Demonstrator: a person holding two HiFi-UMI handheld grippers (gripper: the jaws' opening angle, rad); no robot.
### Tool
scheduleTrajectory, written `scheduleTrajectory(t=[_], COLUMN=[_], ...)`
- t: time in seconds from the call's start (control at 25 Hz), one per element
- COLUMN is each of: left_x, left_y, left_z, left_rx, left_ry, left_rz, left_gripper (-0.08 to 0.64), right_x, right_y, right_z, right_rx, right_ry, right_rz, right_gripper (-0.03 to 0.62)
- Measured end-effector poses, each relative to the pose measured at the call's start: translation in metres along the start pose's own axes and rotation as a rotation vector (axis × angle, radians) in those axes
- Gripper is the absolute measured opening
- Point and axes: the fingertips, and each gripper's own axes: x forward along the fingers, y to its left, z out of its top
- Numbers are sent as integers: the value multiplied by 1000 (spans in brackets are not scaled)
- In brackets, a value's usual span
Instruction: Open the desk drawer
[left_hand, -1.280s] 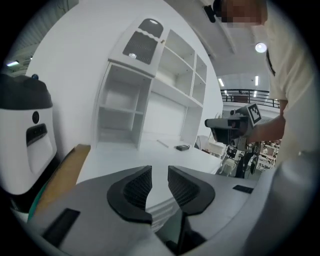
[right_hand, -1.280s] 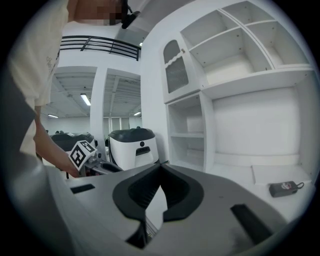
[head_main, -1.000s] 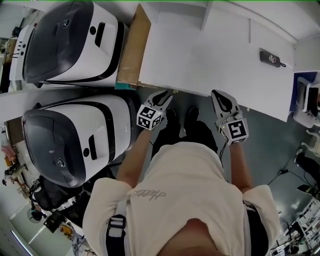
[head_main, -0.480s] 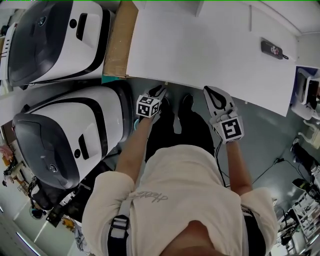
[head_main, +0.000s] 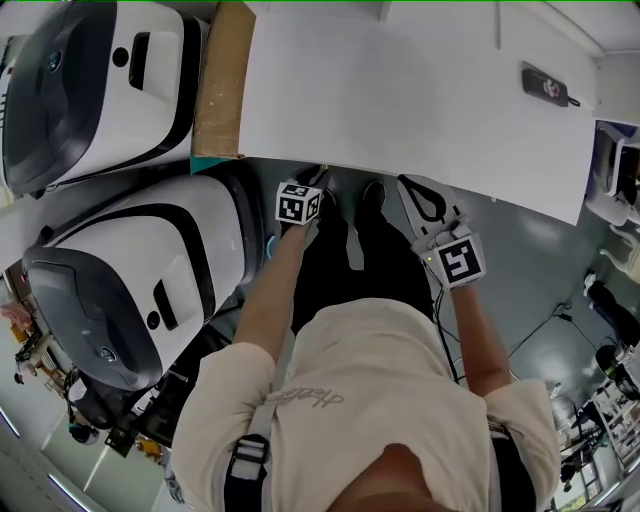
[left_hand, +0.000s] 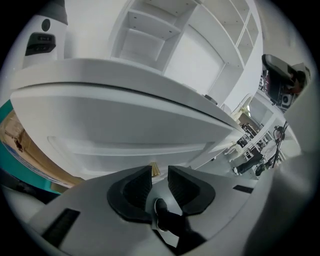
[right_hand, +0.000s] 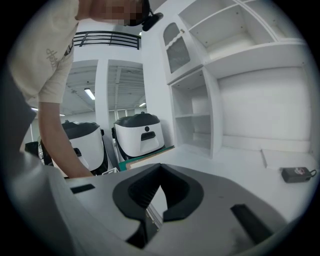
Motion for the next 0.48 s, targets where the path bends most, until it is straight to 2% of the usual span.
scheduleTrajectory(t=[0.48], left_x=[32], left_y=[9], left_z=[-3], left_rx=[-61], left_ry=[50], left_rz=[29], left_gripper=[104], right_x=[5], right_y=[-11], right_z=[-15], right_rx=[20], right_ry=[31], right_rz=[9], right_gripper=[-2])
